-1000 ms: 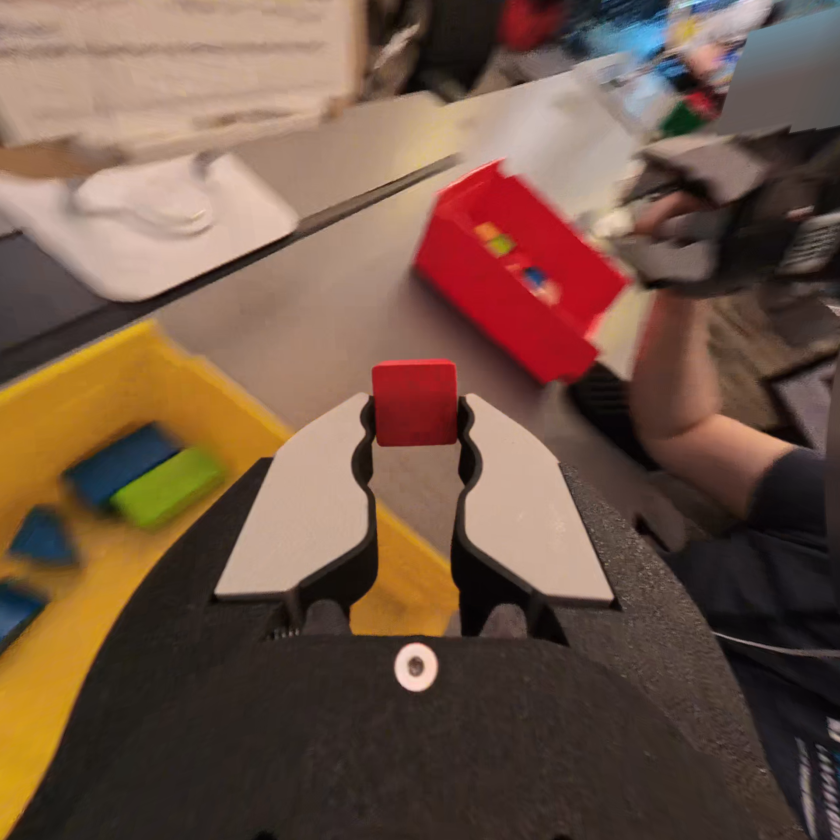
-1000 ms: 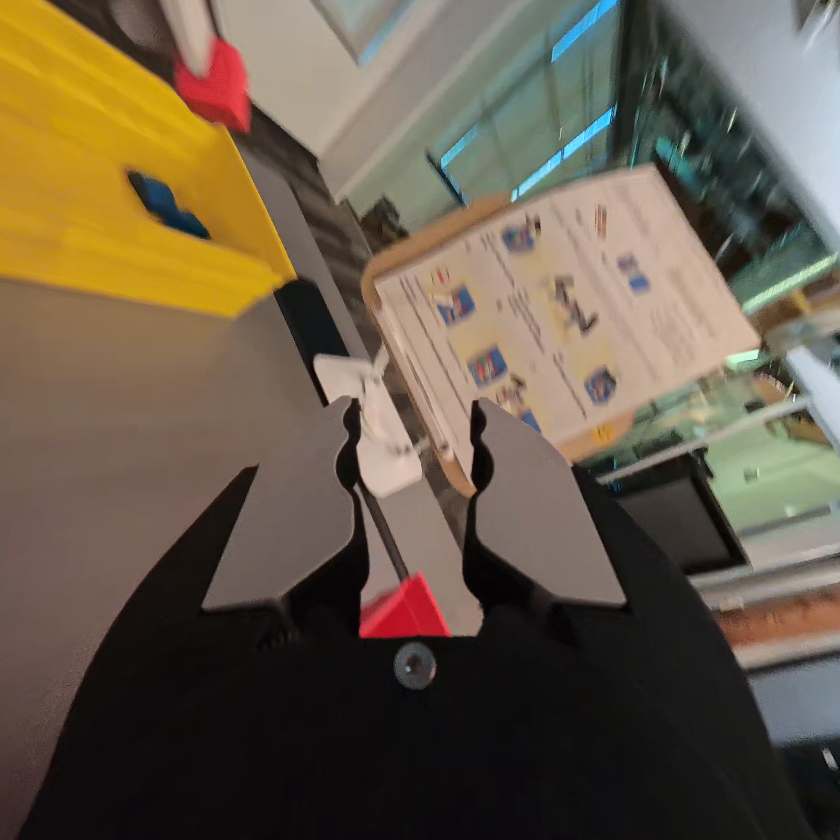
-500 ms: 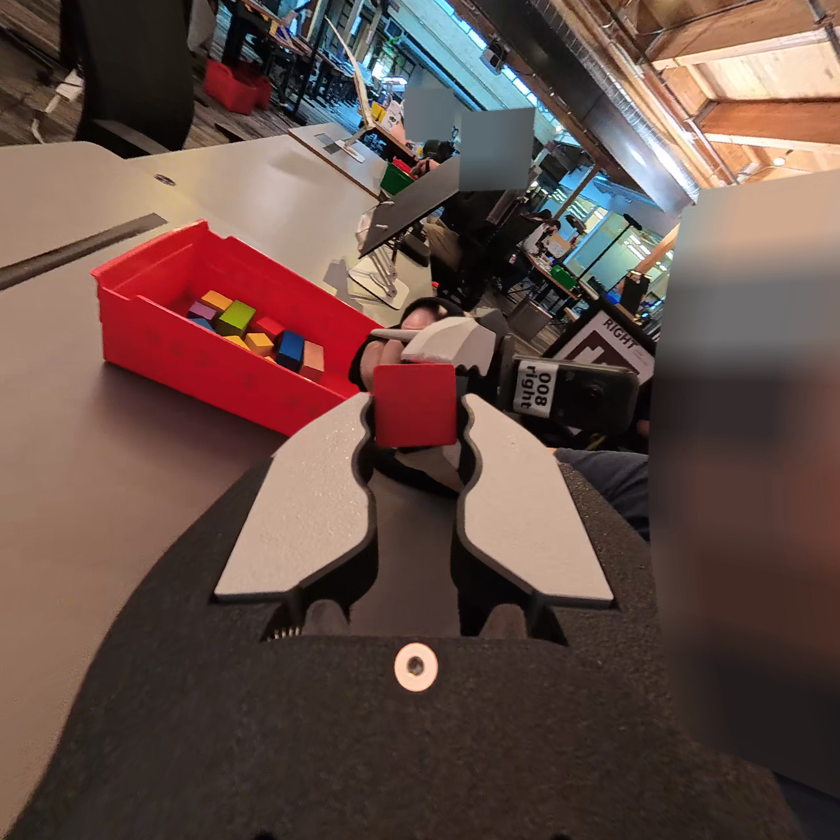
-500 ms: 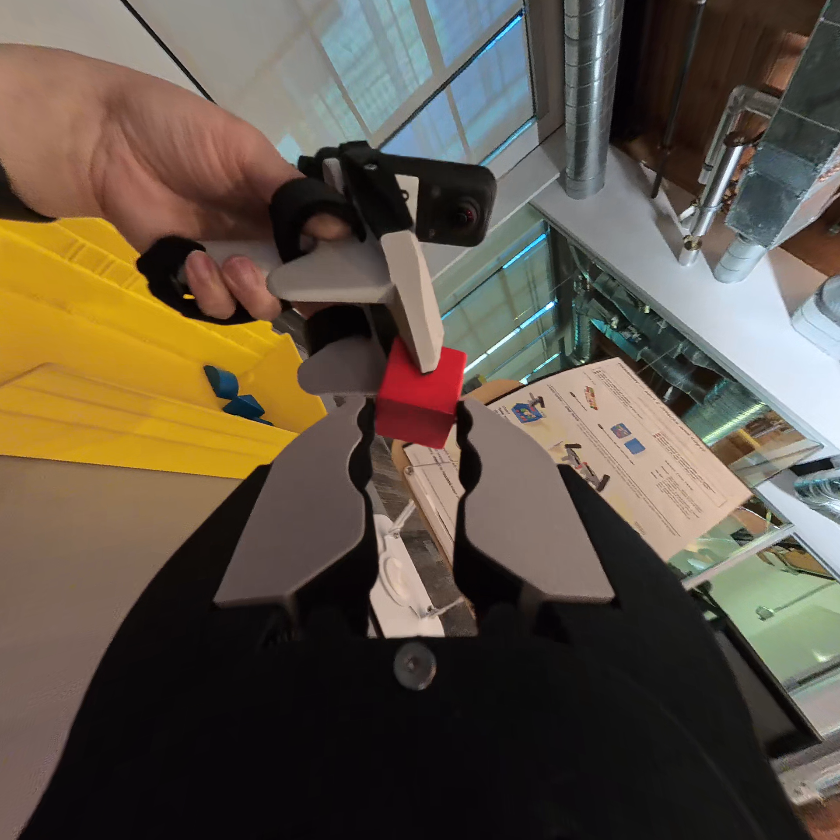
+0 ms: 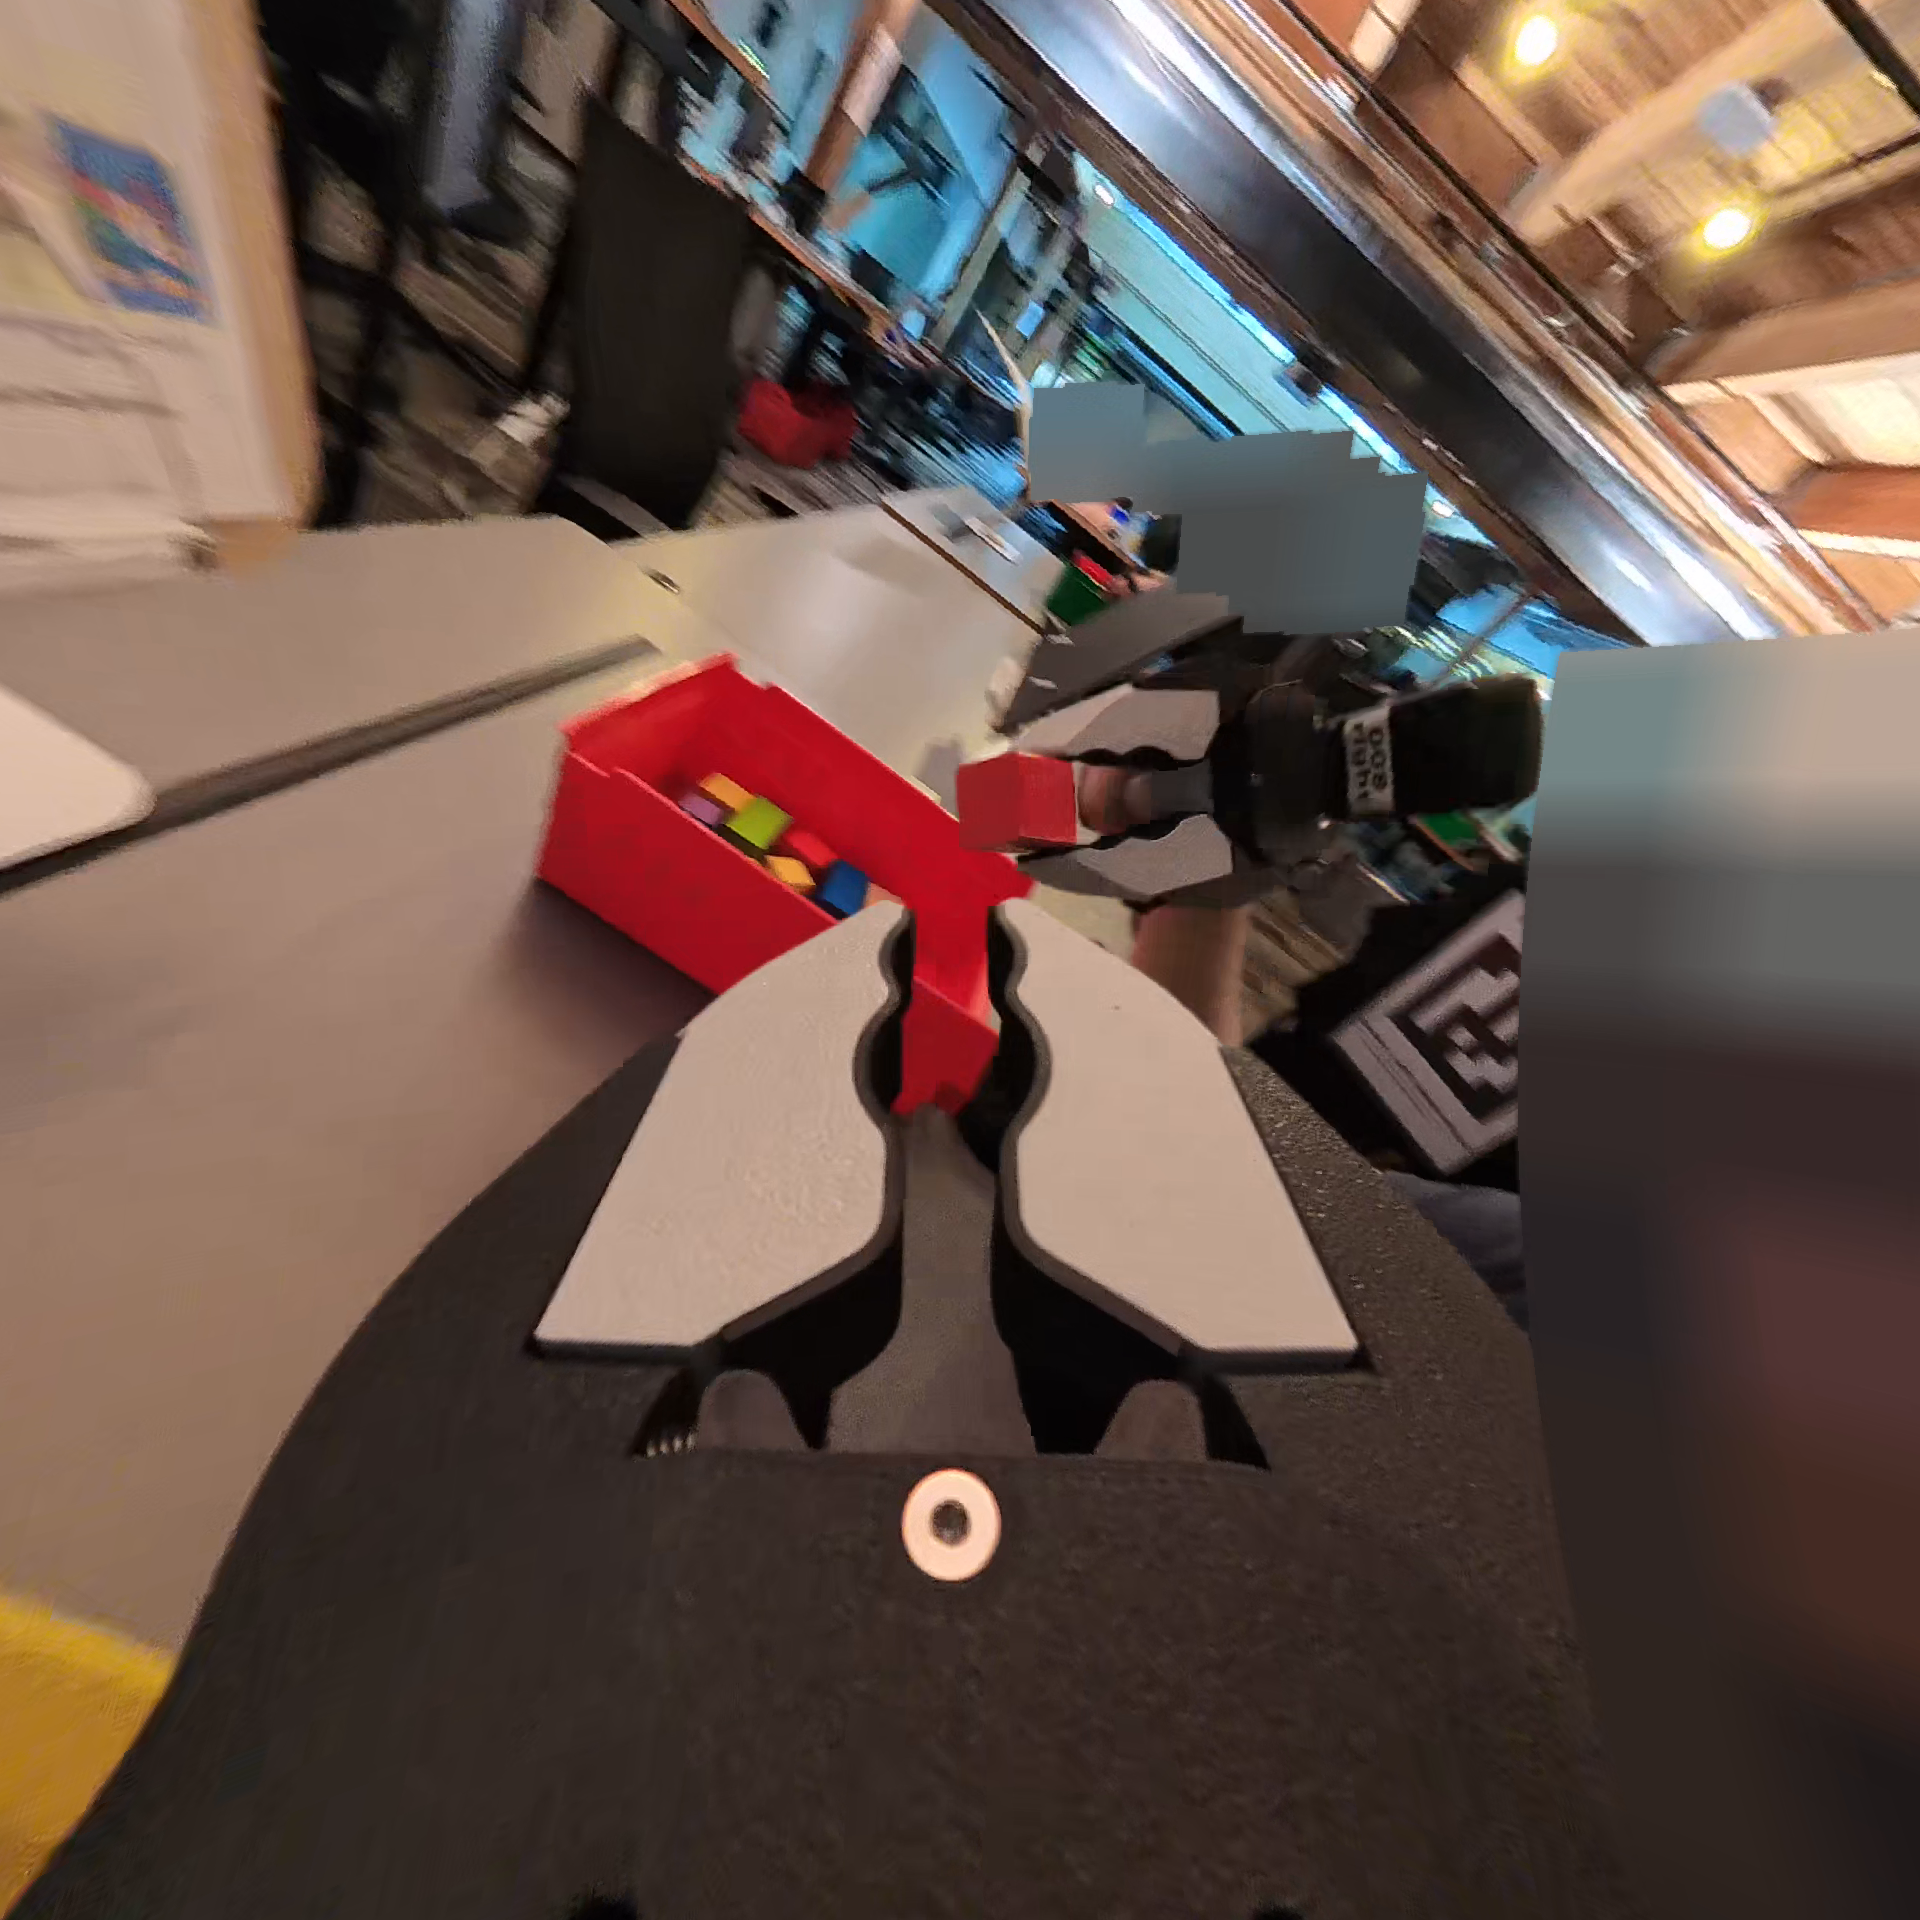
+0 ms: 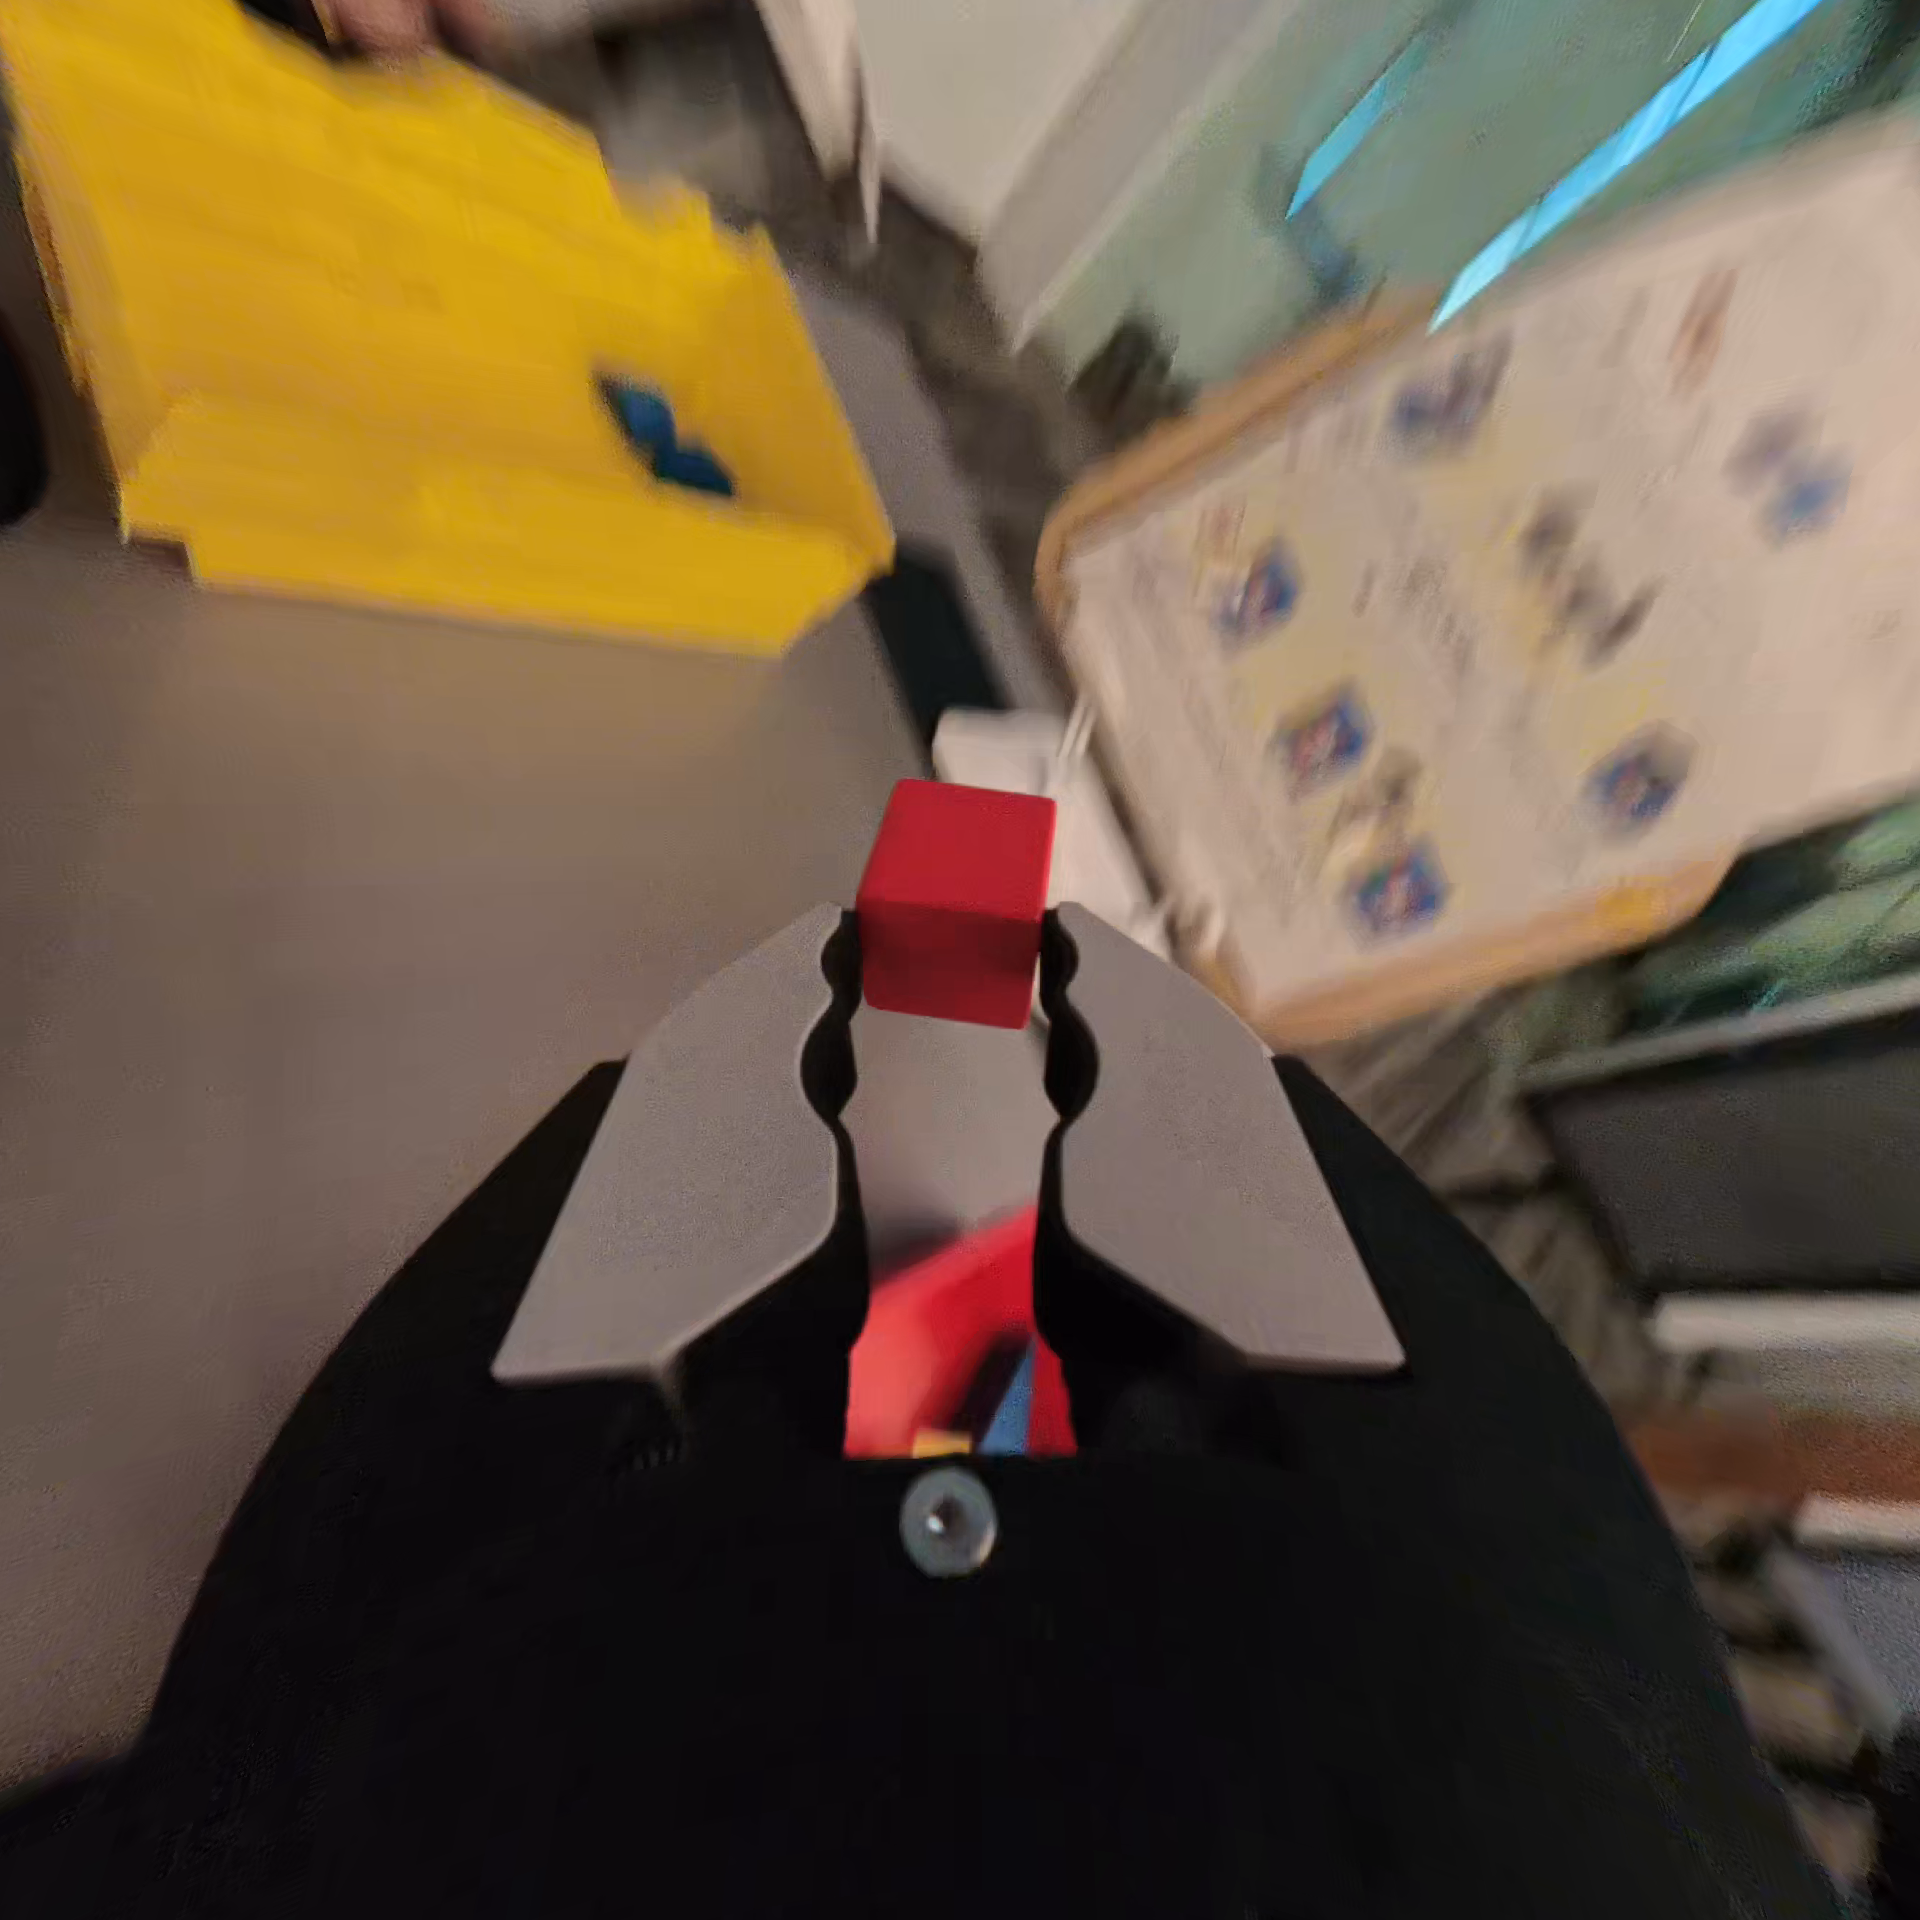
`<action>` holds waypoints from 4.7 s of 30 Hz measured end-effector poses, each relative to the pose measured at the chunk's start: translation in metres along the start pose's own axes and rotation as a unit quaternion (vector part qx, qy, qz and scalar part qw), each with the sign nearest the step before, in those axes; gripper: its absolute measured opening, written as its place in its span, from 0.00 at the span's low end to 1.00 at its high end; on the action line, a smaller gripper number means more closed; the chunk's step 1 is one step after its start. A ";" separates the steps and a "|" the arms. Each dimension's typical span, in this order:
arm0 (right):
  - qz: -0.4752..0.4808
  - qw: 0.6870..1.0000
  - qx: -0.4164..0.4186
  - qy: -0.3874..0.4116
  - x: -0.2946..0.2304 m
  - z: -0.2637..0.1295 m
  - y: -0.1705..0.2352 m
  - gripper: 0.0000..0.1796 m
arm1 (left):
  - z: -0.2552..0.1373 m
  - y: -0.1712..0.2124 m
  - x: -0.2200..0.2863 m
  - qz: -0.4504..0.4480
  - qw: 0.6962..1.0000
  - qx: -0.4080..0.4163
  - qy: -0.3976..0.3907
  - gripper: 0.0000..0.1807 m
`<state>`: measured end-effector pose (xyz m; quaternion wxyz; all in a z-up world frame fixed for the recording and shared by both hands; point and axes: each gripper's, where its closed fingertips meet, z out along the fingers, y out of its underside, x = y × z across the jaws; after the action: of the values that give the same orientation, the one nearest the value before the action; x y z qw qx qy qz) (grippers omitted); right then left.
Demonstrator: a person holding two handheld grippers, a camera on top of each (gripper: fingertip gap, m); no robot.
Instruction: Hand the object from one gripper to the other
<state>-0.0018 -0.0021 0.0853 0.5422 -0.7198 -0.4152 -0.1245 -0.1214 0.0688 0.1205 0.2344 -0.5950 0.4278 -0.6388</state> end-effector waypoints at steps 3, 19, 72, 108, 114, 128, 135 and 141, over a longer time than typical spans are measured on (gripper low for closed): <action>0.078 0.982 -0.170 -0.040 0.007 -0.032 0.101 0.19 | -0.028 -0.015 -0.008 0.033 0.997 0.030 -0.057 0.07; 0.227 0.797 -0.490 -0.270 -0.081 -0.037 0.268 0.19 | -0.070 -0.030 0.009 0.180 0.971 0.042 -0.152 0.12; 0.045 0.943 -0.330 0.012 0.022 -0.032 0.162 0.20 | -0.118 0.062 -0.206 0.235 0.863 -0.220 -0.390 0.21; 0.048 0.927 -0.368 -0.049 0.003 -0.022 0.184 0.20 | -0.116 0.155 -0.266 0.209 0.816 -0.404 -0.358 0.28; 0.045 0.927 -0.370 -0.052 0.001 -0.022 0.185 0.20 | -0.123 0.160 -0.265 0.150 0.825 -0.418 -0.351 0.21; 0.016 0.980 -0.195 -0.023 0.008 0.018 0.106 0.20 | -0.112 0.052 -0.154 0.303 0.841 -0.265 -0.361 0.19; 0.026 0.993 0.071 -0.094 -0.038 0.047 -0.015 0.25 | -0.005 0.069 -0.049 0.457 0.827 -0.266 -0.191 0.19; 0.040 0.981 0.113 -0.155 -0.067 0.051 -0.040 0.30 | 0.033 0.094 -0.016 0.481 0.819 -0.285 -0.128 0.19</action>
<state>-0.0864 0.0151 0.0508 0.5540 -0.6803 -0.4764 0.0580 -0.1066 0.0235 0.0317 0.3840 -0.4302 0.7888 -0.2127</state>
